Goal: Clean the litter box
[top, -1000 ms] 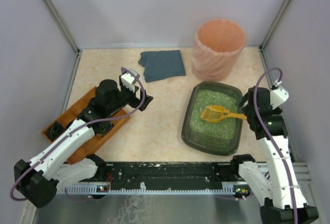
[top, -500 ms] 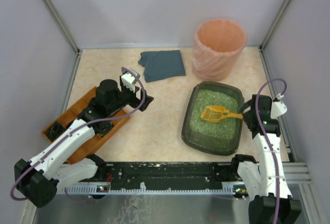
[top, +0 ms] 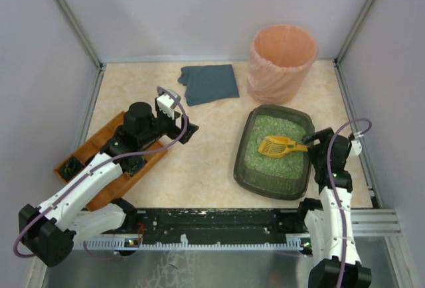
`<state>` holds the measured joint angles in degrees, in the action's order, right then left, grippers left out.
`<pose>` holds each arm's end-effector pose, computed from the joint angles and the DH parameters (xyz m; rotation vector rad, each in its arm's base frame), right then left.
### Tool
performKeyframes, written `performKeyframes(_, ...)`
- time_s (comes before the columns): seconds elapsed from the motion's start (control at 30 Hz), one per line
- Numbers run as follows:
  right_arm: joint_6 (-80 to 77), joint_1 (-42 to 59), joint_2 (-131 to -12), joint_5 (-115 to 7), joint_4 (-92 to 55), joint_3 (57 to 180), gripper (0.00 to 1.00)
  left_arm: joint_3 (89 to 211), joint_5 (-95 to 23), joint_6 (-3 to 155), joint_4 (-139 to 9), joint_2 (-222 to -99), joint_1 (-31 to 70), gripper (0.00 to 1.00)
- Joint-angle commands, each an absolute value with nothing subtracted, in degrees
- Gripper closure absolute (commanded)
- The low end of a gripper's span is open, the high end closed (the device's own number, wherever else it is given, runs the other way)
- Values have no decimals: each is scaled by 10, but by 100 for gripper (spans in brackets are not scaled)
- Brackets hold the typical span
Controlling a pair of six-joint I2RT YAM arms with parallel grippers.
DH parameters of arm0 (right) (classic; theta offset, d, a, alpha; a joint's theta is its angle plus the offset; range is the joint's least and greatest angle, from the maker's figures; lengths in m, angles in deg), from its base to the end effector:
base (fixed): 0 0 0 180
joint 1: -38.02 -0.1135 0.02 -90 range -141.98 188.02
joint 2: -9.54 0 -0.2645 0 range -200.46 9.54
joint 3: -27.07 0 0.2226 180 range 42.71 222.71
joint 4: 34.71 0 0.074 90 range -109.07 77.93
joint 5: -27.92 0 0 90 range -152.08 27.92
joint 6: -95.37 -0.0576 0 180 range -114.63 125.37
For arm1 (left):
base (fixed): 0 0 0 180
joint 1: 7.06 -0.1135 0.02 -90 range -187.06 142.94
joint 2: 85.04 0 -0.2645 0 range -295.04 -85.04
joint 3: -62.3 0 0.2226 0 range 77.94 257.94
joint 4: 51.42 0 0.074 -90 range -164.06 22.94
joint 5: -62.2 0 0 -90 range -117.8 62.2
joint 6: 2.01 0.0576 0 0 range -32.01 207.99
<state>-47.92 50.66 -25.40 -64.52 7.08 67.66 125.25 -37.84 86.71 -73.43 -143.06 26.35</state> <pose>0.1272 -0.0310 0.2093 1.2296 1.8518 0.3478 0.1837 -0.1332 0.3186 0.6447 1.7928 -0.5782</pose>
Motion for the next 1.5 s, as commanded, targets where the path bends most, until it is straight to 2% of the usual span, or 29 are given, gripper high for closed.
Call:
performKeyframes(0.0, -496, 514, -233, -643, -33, 666, 19, 1247, -393, 863, -715, -1432, 267, 10)
performKeyframes(0.13, -491, 513, -226, -650, -65, 649, 33, 1246, -395, 863, -713, -1433, 267, 10)
performKeyframes(0.33, -463, 513, -223, -641, -117, 630, 60, 1244, -398, 862, -704, -1428, 267, 10)
performKeyframes(0.43, -440, 513, -222, -629, -145, 621, 78, 1239, -405, 860, -695, -1424, 267, 10)
performKeyframes(0.57, -404, 514, -216, -605, -183, 615, 93, 1232, -420, 855, -674, -1418, 267, 9)
performKeyframes(0.67, -371, 514, -211, -577, -197, 624, 100, 1231, -434, 855, -654, -1419, 267, 6)
performKeyframes(0.8, -326, 514, -212, -509, -216, 650, 100, 1226, -476, 879, -588, -1438, 267, 4)
performKeyframes(0.9, -274, 513, -219, -406, -243, 666, 100, 1217, -525, 897, -492, -1475, 268, 7)
performKeyframes(1.03, -232, 512, -216, -336, -238, 697, 100, 1230, -615, 894, -371, -1542, 272, 9)
performKeyframes(1.23, -164, 484, -213, -354, -176, 758, 100, 1318, -632, 933, -318, -1663, 341, 14)
performKeyframes(1.47, -110, 419, -204, -444, -135, 803, 100, 1421, -606, 937, -276, -1787, 418, 17)
